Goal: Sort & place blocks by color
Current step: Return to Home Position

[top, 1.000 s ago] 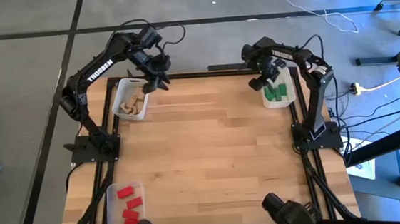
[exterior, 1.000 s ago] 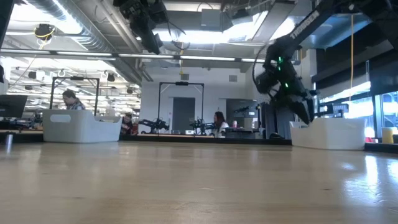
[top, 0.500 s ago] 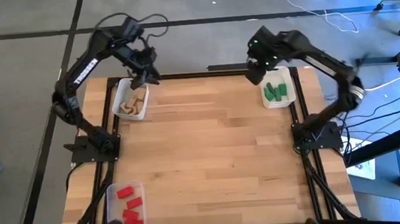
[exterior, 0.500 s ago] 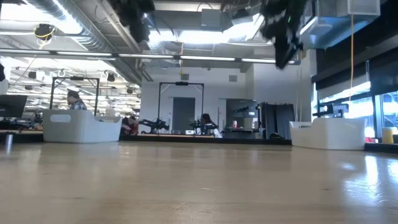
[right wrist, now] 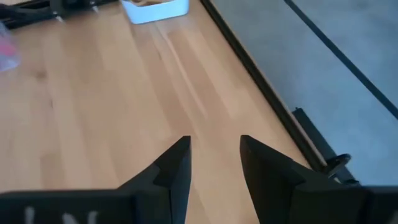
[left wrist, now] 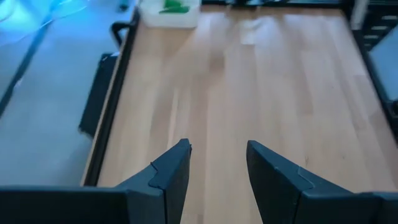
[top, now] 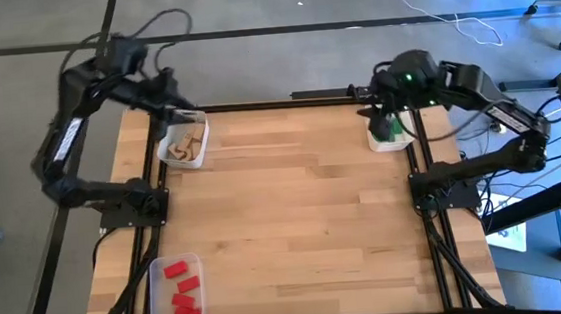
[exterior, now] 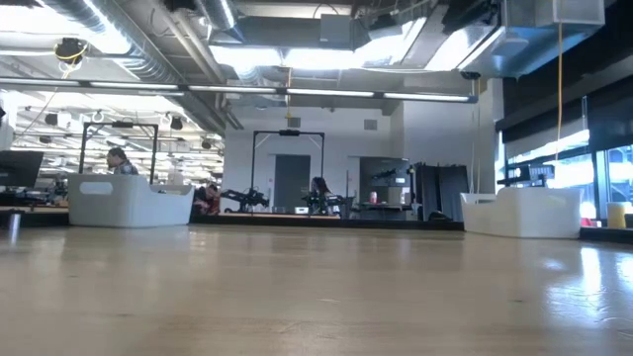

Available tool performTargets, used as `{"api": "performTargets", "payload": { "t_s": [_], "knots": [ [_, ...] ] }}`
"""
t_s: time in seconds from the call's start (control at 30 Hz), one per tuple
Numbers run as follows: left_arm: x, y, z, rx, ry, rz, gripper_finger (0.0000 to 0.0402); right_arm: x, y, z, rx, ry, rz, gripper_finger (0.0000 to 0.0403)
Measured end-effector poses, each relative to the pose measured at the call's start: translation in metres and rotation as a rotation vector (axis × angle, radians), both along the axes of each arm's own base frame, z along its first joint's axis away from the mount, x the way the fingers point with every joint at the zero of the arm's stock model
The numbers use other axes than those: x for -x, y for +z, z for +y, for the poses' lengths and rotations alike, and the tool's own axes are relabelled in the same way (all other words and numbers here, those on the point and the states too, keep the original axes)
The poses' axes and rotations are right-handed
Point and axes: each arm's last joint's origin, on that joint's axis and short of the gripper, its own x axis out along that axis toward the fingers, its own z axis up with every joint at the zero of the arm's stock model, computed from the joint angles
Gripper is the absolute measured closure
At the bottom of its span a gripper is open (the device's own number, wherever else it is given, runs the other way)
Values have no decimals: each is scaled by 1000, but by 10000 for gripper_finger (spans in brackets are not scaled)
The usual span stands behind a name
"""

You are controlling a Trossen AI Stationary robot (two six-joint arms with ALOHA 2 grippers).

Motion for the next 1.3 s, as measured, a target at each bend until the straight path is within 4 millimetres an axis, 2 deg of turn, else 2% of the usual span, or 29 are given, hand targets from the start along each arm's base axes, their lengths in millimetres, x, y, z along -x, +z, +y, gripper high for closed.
{"api": "performTargets", "payload": {
  "t_s": [0.27, 0.47, 0.73, 0.87, 1.03, 1.3],
  "knots": [
    [49, -22, -53, -32, 235, -35, 252, 14, -29, 19, 8, -4, -126, 265],
    [89, -35, -104, -114, 412, -140, 252, 29, -46, 27, 20, 0, -220, 265],
    [143, -59, -174, -220, 612, -363, 252, 50, -70, 35, 41, -8, -325, 265],
    [167, -76, -203, -277, 674, -496, 252, 58, -89, 38, 24, -30, -395, 265],
    [191, -93, -228, -337, 698, -642, 252, 64, -113, 40, 49, -27, -470, 265],
    [202, -86, -228, -418, 678, -662, 252, 74, -139, 43, 80, -22, -568, 265]
  ]
}}
